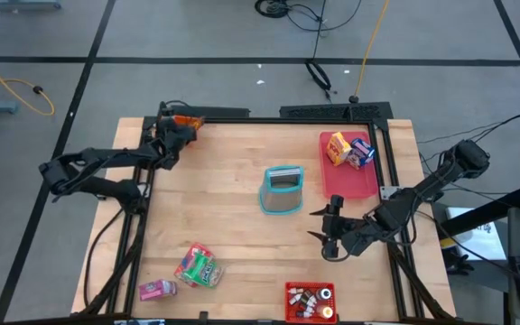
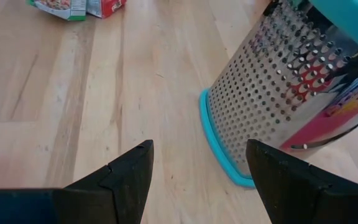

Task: Pick & Place Kitchen Items
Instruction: Put the purple seasoning bottle into the orange bin, then put the green cereal box into the pink bin

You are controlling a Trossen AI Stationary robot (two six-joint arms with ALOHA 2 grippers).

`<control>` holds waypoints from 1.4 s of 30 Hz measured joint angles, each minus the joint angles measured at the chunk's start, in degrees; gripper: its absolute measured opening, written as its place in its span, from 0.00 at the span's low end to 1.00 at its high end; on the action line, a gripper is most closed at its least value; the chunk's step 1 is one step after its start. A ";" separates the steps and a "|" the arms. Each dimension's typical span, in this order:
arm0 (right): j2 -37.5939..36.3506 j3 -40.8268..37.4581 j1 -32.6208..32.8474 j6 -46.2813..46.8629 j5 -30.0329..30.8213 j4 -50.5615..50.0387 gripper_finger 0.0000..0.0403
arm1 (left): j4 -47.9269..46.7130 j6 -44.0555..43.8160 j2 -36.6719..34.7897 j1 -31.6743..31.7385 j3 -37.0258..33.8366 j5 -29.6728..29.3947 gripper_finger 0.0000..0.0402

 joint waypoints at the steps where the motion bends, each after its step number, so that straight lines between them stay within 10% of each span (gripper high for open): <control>1: 0.00 0.00 0.02 -0.28 -0.02 0.00 0.62 | 0.64 -0.02 0.60 0.45 -0.05 0.63 0.32; 16: 0.00 -0.02 0.04 -0.84 -0.04 -0.06 0.62 | 16.22 7.63 11.40 0.67 -0.13 2.73 0.33; 26: 0.00 -0.02 0.04 -1.91 -0.07 -0.06 0.62 | 18.88 10.03 10.93 0.45 -0.08 2.68 0.64; 42: 0.00 -0.02 0.04 -1.91 -0.08 -0.06 0.62 | 18.54 14.28 10.01 -0.89 -0.08 3.14 0.67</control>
